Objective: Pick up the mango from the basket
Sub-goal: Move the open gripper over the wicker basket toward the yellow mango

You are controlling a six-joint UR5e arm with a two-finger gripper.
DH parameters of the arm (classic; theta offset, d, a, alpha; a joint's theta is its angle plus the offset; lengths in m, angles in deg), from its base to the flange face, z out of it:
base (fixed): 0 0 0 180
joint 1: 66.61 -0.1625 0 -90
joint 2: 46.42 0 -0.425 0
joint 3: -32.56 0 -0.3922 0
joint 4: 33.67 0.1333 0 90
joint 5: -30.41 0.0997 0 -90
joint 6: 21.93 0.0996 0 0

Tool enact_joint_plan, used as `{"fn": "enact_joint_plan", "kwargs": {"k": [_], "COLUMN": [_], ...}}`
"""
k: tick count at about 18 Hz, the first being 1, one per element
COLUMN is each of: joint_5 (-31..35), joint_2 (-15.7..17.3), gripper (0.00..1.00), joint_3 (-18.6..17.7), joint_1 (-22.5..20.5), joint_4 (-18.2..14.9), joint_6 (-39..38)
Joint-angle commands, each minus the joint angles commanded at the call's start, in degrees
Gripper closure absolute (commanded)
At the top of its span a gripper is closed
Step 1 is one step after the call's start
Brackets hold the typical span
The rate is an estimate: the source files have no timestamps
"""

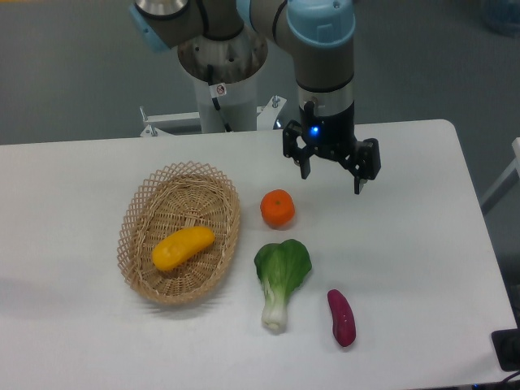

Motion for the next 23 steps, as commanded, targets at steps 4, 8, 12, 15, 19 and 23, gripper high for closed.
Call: {"fn": "enact_joint_plan", "kwargs": {"k": [4, 8, 12, 15, 19, 23], "joint_5": [-1.2, -1.2, -1.7, -1.4, -1.4, -1.6], "joint_2": [1.6, 1.0, -0.1, -0.2, -0.2, -2.0], "gripper": [0.00, 0.00, 0.00, 0.00, 0.00, 0.00], "joint_3": [-2.6, -2.8, -2.3, -2.8, -6.0, -8.0], "joint_1": [1.4, 4.1, 6.2, 7.0, 8.3, 9.9], "joint_4": [0.4, 0.4, 0.4, 0.4, 0.3, 0.4], "joint_6": [-7.4, -13.1, -15.8, -16.9, -19.6, -21.0]}}
